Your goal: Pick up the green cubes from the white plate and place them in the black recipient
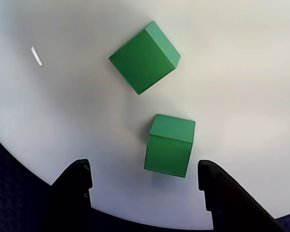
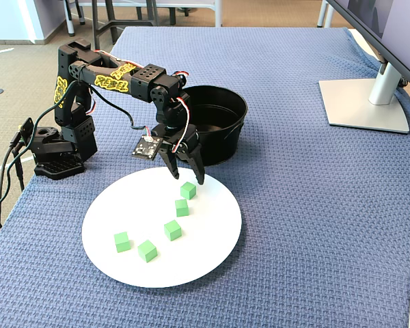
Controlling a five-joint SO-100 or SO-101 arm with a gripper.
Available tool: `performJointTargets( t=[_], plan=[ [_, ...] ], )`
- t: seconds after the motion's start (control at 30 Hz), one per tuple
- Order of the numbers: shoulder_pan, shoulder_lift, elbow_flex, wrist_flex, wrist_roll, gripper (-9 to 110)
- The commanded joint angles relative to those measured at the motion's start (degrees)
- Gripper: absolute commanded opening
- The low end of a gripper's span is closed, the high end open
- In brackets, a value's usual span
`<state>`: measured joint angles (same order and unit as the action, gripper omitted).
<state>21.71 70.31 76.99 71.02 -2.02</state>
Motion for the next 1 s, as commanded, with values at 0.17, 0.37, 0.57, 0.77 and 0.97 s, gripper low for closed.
performJointTargets(
  t=[0.17, 0.37, 0.57, 0.77, 0.97],
  plan=[
    [-1.3, -1.7, -2.7, 0.4, -0.7, 20],
    [-0.9, -3.8, -3.6, -0.4, -1.4, 18],
    [-0.6, -5.3, -4.7, -0.5, -2.7, 14],
    [-0.2, -6.2, -4.8, -2.3, -4.4, 13],
    [0.6, -8.4, -6.8, -2.1, -4.8, 13]
  ],
)
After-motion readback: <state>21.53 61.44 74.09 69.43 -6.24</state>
